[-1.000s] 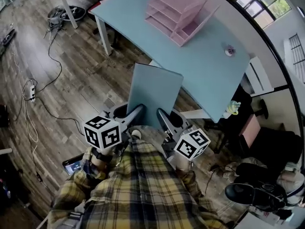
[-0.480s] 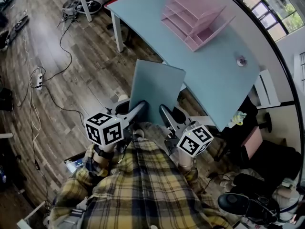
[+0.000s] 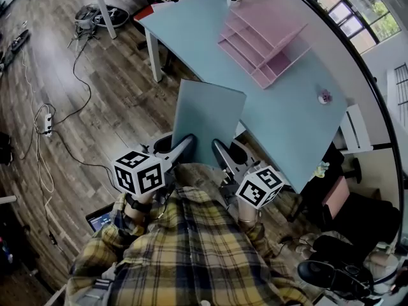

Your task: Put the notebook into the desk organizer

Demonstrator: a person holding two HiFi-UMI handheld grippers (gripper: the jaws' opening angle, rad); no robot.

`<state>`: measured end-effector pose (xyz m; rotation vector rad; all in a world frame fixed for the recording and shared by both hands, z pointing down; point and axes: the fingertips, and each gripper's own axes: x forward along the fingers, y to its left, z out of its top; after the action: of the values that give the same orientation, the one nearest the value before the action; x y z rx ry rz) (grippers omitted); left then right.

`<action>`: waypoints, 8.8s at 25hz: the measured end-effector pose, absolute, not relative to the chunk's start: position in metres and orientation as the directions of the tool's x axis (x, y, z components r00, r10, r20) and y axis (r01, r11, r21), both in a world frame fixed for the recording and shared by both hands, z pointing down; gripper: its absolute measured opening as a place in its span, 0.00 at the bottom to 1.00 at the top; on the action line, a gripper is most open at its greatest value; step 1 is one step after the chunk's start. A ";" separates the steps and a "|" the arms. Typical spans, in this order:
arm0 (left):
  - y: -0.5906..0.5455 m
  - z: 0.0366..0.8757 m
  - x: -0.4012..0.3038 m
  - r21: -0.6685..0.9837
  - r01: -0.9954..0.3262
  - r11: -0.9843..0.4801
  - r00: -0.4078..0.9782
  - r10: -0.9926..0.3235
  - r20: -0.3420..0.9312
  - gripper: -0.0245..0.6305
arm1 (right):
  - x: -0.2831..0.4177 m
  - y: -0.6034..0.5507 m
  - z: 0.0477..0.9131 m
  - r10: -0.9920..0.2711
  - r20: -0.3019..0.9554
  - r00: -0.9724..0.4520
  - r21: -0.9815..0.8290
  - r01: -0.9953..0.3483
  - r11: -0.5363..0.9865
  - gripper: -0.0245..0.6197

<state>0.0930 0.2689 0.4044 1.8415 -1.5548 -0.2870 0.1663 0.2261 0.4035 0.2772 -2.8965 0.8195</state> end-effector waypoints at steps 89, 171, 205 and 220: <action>-0.135 0.404 -0.030 0.701 -0.563 -0.438 0.778 -0.566 0.272 0.19 | 0.054 -0.125 0.401 -0.701 0.206 -0.683 -0.545 -0.675 0.497 0.18; -0.137 0.364 -0.052 0.485 -0.563 -0.669 0.809 -0.568 0.154 0.50 | 0.050 -0.122 0.372 -0.824 0.113 -0.554 -0.046 -0.832 0.553 0.55; -0.177 0.371 -0.036 0.022 -0.774 -0.632 0.613 -0.741 0.275 0.30 | 0.047 -0.166 0.363 -0.882 0.236 -0.408 0.313 -0.827 0.467 0.30; -0.195 0.373 -0.032 -0.019 -0.796 -0.605 0.573 -0.763 0.299 0.29 | 0.047 -0.181 0.367 -0.889 0.273 -0.369 0.345 -0.825 0.448 0.24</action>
<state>-0.0318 -0.1945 0.3730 2.6804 -1.3333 0.4236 0.0467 -0.1815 0.3670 1.4432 -2.2874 -0.2085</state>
